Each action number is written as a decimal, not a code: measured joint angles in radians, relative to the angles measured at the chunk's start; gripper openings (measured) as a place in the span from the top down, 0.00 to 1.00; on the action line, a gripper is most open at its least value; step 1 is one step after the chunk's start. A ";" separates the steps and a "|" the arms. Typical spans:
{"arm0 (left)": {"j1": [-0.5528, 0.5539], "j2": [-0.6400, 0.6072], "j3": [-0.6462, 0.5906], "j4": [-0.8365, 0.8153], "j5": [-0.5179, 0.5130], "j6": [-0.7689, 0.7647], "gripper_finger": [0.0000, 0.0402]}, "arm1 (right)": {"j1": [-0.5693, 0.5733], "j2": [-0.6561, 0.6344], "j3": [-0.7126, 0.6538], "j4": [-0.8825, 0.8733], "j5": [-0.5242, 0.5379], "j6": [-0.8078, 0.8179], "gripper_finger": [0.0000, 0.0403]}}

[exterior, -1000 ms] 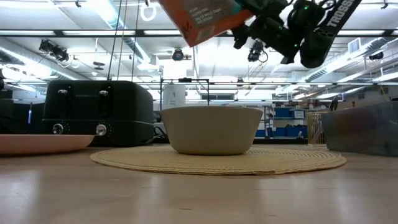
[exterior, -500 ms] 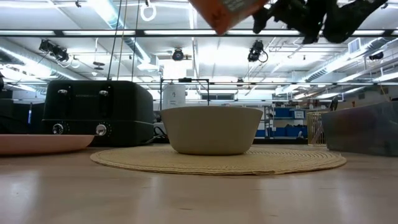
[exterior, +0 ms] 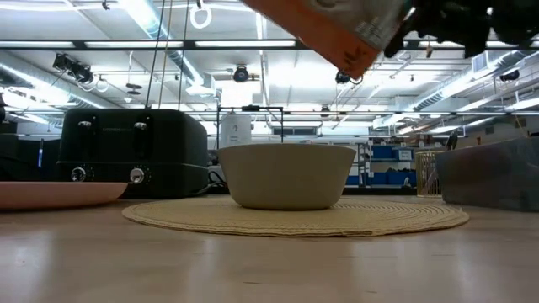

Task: Arrange a breakfast setting
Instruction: Pour the cereal from the cereal box into the gray bowl

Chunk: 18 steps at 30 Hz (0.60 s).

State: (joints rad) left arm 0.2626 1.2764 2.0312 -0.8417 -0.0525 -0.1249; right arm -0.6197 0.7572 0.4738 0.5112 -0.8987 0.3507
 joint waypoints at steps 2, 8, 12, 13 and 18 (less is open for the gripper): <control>0.000 0.017 0.000 -0.002 0.000 0.000 0.49 | 0.000 -0.059 -0.017 -0.082 0.014 -0.005 0.24; 0.000 0.049 0.000 -0.001 0.000 0.006 0.49 | 0.000 -0.229 -0.018 -0.355 0.056 -0.057 0.24; 0.004 0.055 0.001 0.005 0.001 0.008 0.49 | 0.000 -0.332 -0.018 -0.514 0.072 -0.056 0.24; 0.004 0.056 0.001 0.003 0.001 0.005 0.49 | 0.000 -0.358 -0.018 -0.558 0.075 -0.055 0.24; 0.004 0.056 0.000 0.004 0.001 0.006 0.49 | 0.000 -0.474 -0.018 -0.735 0.089 -0.056 0.24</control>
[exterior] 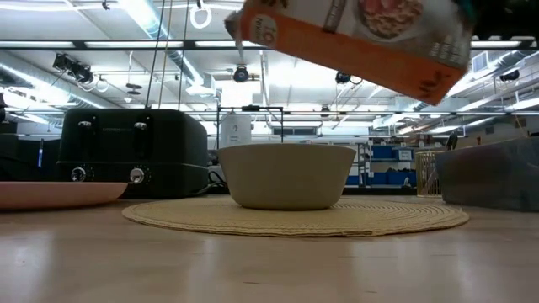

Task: Arrange a breakfast setting
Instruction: Pour the cereal from the cereal box into the gray bowl

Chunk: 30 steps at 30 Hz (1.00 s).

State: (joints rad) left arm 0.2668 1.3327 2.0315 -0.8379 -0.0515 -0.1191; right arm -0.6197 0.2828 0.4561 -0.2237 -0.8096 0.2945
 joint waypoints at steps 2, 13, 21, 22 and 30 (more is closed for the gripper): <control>0.000 0.000 0.000 0.000 0.000 0.001 0.49 | 0.000 -0.037 0.000 -0.053 0.000 0.004 0.25; 0.001 0.020 0.000 0.023 -0.008 0.002 0.49 | 0.001 -0.080 0.184 -0.512 0.075 -0.167 0.25; 0.000 0.037 -0.001 0.024 -0.008 -0.005 0.49 | 0.004 -0.079 0.195 -0.603 0.059 -0.199 0.25; 0.000 0.037 -0.001 0.025 -0.008 -0.005 0.49 | 0.004 -0.074 0.195 -0.602 0.059 -0.201 0.25; -0.003 0.048 0.000 0.029 -0.007 -0.018 0.49 | 0.017 -0.017 0.213 -0.603 0.057 -0.201 0.25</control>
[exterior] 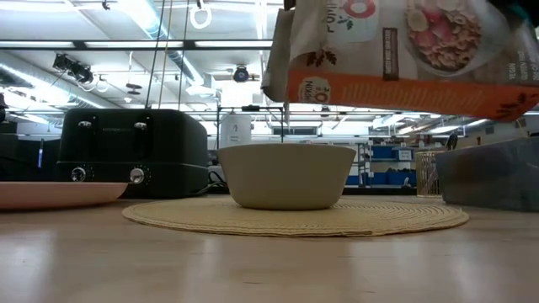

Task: Arrange a breakfast setting
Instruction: Pour the cereal from the cereal box into the gray bowl

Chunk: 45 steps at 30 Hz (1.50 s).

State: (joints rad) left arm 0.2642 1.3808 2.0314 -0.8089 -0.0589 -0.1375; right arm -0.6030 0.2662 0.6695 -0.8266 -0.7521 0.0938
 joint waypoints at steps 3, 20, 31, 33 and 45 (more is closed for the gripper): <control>0.001 0.003 0.000 -0.002 0.000 0.007 0.49 | 0.023 0.032 0.042 -0.015 0.020 -0.025 0.25; 0.001 0.003 0.000 -0.156 0.000 0.040 0.49 | 0.182 0.278 0.195 -0.128 0.192 -0.131 0.26; 0.000 0.030 -0.001 -0.379 0.056 -0.009 0.49 | 0.263 0.382 0.278 -0.167 0.277 -0.150 0.26; 0.000 0.032 0.000 -0.401 0.056 -0.009 0.49 | 0.275 0.396 0.295 -0.183 0.295 -0.150 0.26; 0.000 0.045 0.000 -0.469 0.076 -0.035 0.49 | 0.325 0.443 0.355 -0.203 0.346 -0.150 0.26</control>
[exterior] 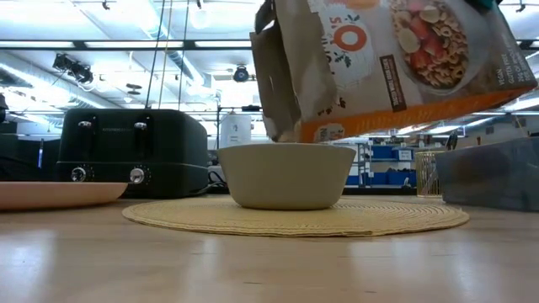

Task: Arrange a breakfast setting
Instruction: Pour the cereal from the cereal box into the gray bowl

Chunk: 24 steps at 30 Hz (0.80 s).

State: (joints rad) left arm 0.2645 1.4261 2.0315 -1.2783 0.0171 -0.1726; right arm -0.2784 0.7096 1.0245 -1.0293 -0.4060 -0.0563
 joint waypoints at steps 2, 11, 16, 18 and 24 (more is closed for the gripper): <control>0.000 -0.001 0.000 -0.015 0.001 0.000 0.49 | 0.008 0.007 0.004 -0.007 0.014 0.000 0.26; 0.000 -0.001 0.000 -0.143 0.001 -0.001 0.49 | 0.025 0.018 0.006 0.006 0.031 0.004 0.26; 0.000 -0.001 0.000 -0.152 0.001 0.000 0.49 | 0.033 0.020 0.006 0.005 0.042 0.001 0.26; 0.000 -0.001 0.000 -0.151 0.000 0.001 0.49 | 0.042 0.024 0.007 0.004 0.048 -0.004 0.26; 0.000 -0.001 0.000 -0.152 0.000 0.001 0.49 | 0.063 0.028 0.014 -0.009 0.059 -0.009 0.26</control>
State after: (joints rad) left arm 0.2646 1.4250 2.0315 -1.4299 0.0174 -0.1719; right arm -0.2158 0.7380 1.0383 -1.0380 -0.3472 -0.0648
